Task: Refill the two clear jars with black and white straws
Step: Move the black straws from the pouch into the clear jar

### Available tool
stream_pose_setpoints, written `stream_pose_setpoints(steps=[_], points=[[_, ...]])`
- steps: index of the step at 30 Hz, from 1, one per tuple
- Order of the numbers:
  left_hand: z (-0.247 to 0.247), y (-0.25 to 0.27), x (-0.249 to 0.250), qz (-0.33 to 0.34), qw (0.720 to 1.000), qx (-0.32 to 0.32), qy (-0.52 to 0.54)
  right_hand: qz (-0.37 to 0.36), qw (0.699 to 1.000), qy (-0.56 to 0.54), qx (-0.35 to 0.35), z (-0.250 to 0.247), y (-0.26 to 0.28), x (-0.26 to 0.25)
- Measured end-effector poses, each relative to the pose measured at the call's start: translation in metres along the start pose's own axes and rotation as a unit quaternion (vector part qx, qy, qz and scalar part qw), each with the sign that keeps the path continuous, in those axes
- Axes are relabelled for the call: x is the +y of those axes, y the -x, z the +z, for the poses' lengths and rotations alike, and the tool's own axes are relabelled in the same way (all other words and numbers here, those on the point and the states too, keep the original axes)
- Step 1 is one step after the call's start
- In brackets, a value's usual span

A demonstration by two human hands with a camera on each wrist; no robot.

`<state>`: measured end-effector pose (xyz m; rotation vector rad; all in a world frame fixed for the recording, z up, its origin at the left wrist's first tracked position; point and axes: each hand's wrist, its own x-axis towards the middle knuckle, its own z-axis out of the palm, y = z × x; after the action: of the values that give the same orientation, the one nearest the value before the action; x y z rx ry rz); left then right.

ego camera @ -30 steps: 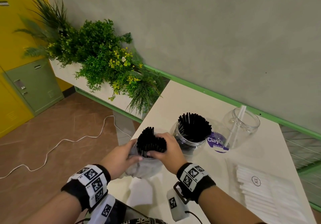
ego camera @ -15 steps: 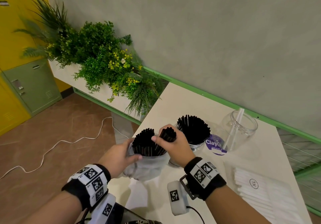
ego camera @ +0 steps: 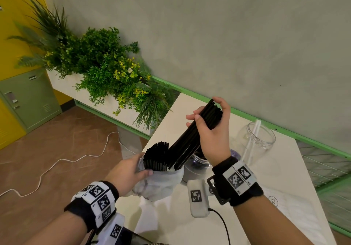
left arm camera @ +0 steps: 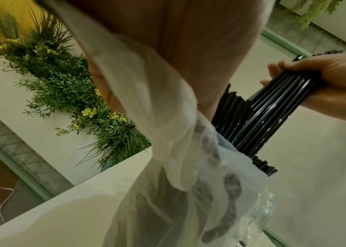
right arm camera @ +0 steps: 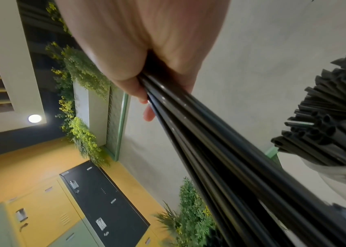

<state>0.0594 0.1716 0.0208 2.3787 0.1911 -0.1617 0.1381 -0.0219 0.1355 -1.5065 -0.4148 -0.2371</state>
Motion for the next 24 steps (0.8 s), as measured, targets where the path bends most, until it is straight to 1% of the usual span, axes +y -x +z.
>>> stream_pose_setpoints(steps=[7,12,14,19,21,24], points=[[-0.001,-0.001,-0.002,-0.006,1.000,0.004,0.003,-0.064,0.996,-0.030,0.048,-0.018,-0.014,-0.036],[-0.001,-0.002,-0.001,-0.007,1.000,-0.006,0.001,-0.091,0.989,-0.023,0.111,-0.042,-0.024,-0.048],[-0.002,-0.002,-0.001,-0.006,1.000,-0.008,0.004,-0.071,0.990,-0.021,0.117,-0.051,-0.024,-0.046],[-0.002,-0.002,-0.003,-0.003,1.000,-0.010,0.014,0.027,0.998,0.035,0.046,-0.059,-0.015,-0.024],[-0.002,-0.001,-0.003,-0.004,1.000,-0.012,0.010,0.046,0.996,0.056,0.053,-0.060,-0.020,-0.011],[-0.002,0.000,-0.001,-0.004,1.000,-0.014,0.003,0.069,0.991,0.055,0.104,-0.065,-0.038,0.006]])
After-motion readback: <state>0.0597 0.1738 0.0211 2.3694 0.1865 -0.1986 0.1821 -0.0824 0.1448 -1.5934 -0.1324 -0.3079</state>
